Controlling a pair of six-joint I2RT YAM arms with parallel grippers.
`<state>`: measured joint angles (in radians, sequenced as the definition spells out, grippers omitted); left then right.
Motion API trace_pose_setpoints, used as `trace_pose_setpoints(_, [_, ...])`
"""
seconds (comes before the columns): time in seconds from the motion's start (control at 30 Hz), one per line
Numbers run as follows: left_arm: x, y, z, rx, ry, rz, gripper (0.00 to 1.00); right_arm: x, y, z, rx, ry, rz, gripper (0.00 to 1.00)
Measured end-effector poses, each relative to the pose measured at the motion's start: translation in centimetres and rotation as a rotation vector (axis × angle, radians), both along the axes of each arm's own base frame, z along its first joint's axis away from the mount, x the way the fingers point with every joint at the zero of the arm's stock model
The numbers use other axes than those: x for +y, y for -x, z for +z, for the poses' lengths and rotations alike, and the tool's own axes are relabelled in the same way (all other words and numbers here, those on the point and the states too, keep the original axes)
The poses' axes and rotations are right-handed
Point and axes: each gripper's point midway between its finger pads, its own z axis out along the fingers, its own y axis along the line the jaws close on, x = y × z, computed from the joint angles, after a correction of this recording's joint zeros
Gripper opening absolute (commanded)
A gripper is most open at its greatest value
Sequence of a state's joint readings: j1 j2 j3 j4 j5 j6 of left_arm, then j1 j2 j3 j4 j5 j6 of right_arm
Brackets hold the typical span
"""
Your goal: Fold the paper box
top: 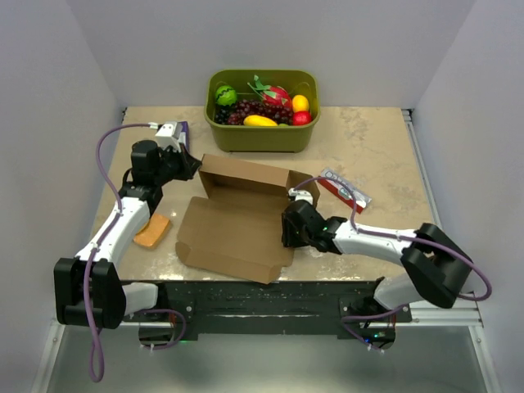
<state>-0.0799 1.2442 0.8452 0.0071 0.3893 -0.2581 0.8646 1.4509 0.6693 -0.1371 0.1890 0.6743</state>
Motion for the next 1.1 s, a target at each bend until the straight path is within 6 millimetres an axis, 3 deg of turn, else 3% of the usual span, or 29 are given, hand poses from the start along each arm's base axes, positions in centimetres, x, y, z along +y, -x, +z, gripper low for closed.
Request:
trace_pose_setpoints(0.13, [-0.1,0.0,0.0,0.001,0.001,-0.003,0.06,-1.3,0.0,3.1,-0.07,0.0,-0.004,0.59])
trace_pose_setpoints(0.3, [-0.1,0.1,0.0,0.001,0.001,-0.004,0.06,-3.0,-1.1,9.5,-0.221,-0.04,-0.064,0.68])
trace_pose_setpoints(0.4, [-0.1,0.1,0.0,0.001,0.002,-0.005,0.05,-4.2,-1.9,11.4,-0.271,-0.019,-0.115,0.71])
trace_pose_setpoints(0.67, [-0.1,0.1,0.0,0.001,0.002,-0.005,0.05,-9.1,-4.5,10.2,-0.275,0.092,-0.253,0.72])
trace_pose_setpoints(0.87, [-0.1,0.1,0.0,0.0,0.001,-0.005,0.05,-8.9,-6.4,9.1,-0.287,0.122,-0.228,0.7])
trace_pose_setpoints(0.97, [-0.1,0.1,0.0,0.001,0.002,-0.005,0.05,-8.5,-6.9,8.3,-0.286,0.146,-0.197,0.61])
trace_pose_setpoints(1.07, [-0.1,0.1,0.0,0.001,0.001,-0.005,0.05,-8.3,-7.4,7.6,-0.289,0.173,-0.17,0.4])
trace_pose_setpoints(1.1, [-0.1,0.1,0.0,0.001,0.002,-0.005,0.05,-8.3,-7.4,7.4,-0.287,0.181,-0.162,0.26])
